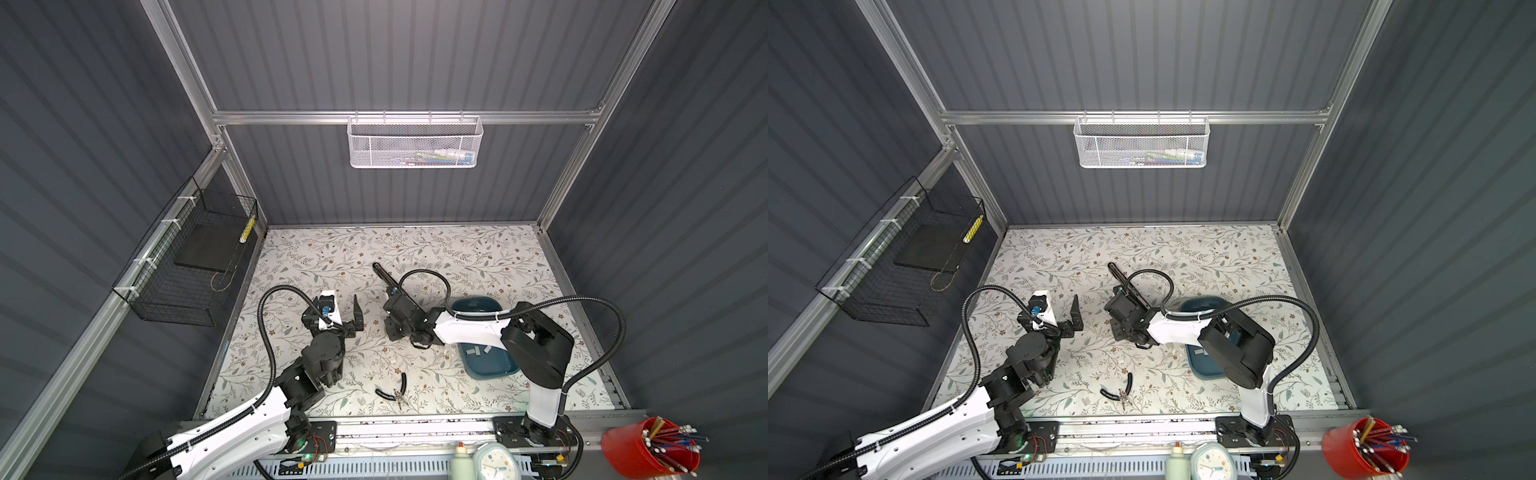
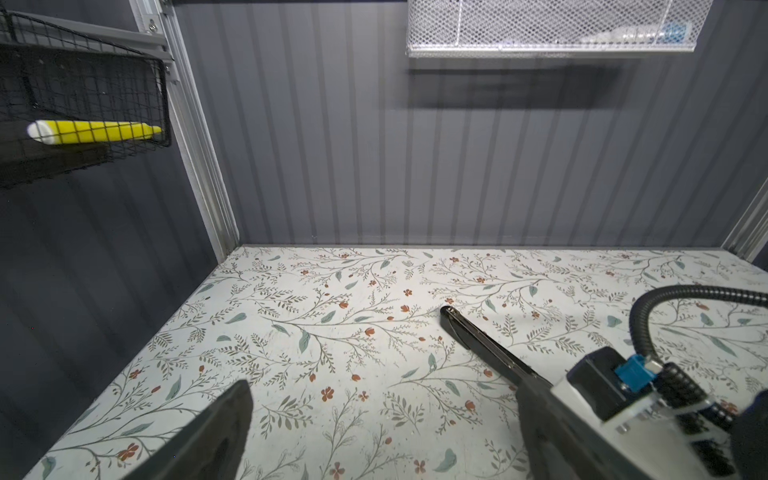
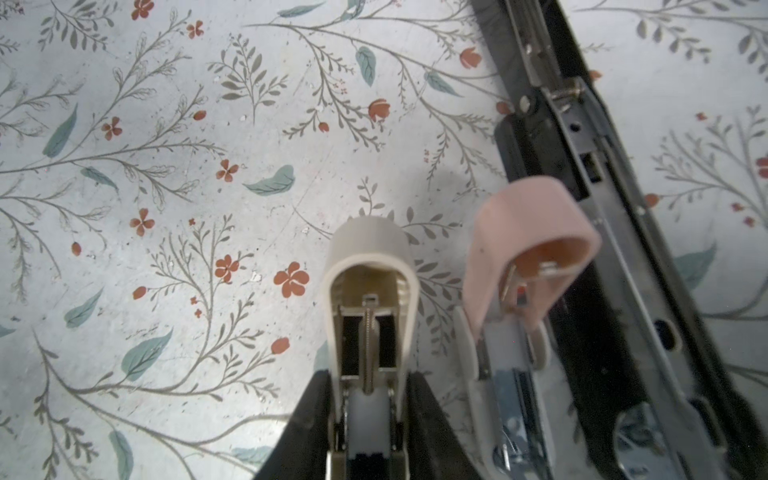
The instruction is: Load the staples into the stapler
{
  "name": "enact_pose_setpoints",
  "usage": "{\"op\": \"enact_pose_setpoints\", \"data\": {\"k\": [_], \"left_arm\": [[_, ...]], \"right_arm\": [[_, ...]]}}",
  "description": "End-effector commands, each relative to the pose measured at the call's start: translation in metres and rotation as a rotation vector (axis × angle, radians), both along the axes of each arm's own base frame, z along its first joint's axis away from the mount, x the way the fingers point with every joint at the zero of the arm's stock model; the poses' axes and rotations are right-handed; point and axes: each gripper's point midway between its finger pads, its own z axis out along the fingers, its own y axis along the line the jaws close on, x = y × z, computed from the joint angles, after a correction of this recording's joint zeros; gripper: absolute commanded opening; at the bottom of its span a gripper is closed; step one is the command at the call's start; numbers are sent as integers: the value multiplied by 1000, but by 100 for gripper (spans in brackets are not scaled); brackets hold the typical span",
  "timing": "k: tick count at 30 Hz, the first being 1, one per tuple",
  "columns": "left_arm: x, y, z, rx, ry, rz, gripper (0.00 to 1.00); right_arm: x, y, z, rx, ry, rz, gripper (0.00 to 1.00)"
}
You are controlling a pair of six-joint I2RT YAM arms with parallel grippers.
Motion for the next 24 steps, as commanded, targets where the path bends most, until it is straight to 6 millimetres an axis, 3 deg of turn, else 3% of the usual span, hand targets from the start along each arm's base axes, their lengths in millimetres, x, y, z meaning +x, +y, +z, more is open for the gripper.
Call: {"op": "enact_pose_setpoints", "data": {"k": [1,4,7,13,16,19,21,24], "left_arm": [[7,-2,6,-59,5,5,99],[19,7,-8,-112,45,57,99],[34,20,-21,-209,72,122,99],[64,18,-26,-252,84,189,99],[79,11,-39,-259,64,227,99],[108,-7,-56,-167,92,259,99],[128,-28,-71,-112,123,216,99],[143,-72,-84,-52,77,-3,99]], "right_arm": [[1,0,3,22,-30,-14,42],[1,0,7,35,-40,-12,52],[1,1,15,53,-47,-9,54],[-3,-16,57,116,-119,-42,56],[-9,-40,89,133,-182,-69,60],[-12,-84,117,92,-269,-163,68],[-15,-120,128,48,-279,-228,71],[-23,-164,135,8,-251,-304,73]]}}
